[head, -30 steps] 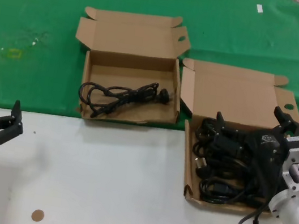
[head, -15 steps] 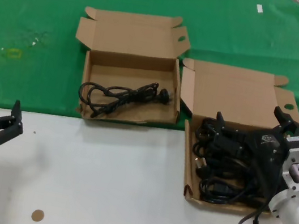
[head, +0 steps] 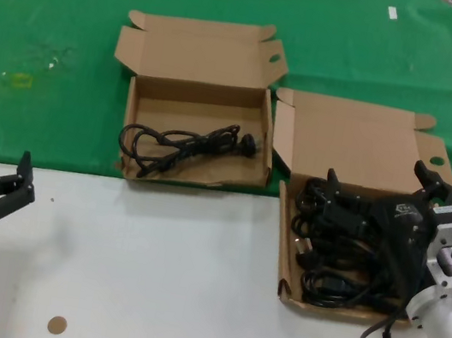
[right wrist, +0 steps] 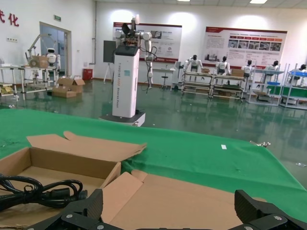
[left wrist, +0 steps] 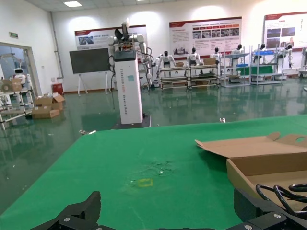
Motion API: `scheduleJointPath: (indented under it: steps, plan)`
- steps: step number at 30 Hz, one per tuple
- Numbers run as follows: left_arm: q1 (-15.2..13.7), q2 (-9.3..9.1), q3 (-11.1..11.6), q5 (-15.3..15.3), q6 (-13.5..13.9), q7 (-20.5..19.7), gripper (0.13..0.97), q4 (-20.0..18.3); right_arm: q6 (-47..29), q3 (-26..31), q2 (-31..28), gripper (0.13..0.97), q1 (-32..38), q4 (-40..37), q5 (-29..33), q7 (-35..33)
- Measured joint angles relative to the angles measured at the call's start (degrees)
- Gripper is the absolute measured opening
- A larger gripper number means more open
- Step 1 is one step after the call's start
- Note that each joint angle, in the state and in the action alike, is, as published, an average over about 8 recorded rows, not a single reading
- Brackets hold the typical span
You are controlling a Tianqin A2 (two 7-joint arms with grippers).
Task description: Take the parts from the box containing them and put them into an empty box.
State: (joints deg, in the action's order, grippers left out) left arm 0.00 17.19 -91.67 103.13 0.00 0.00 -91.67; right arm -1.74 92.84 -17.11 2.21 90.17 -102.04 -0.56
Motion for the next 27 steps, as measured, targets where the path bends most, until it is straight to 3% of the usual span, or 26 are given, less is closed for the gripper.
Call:
scheduleJointPath:
  steps: [27]
  plan:
    - [0.00, 0.00, 0.00, 0.00, 0.00, 0.00, 0.966, 0.00, 0.00, 0.00, 0.00, 0.966, 0.00, 0.00, 0.00, 0.00]
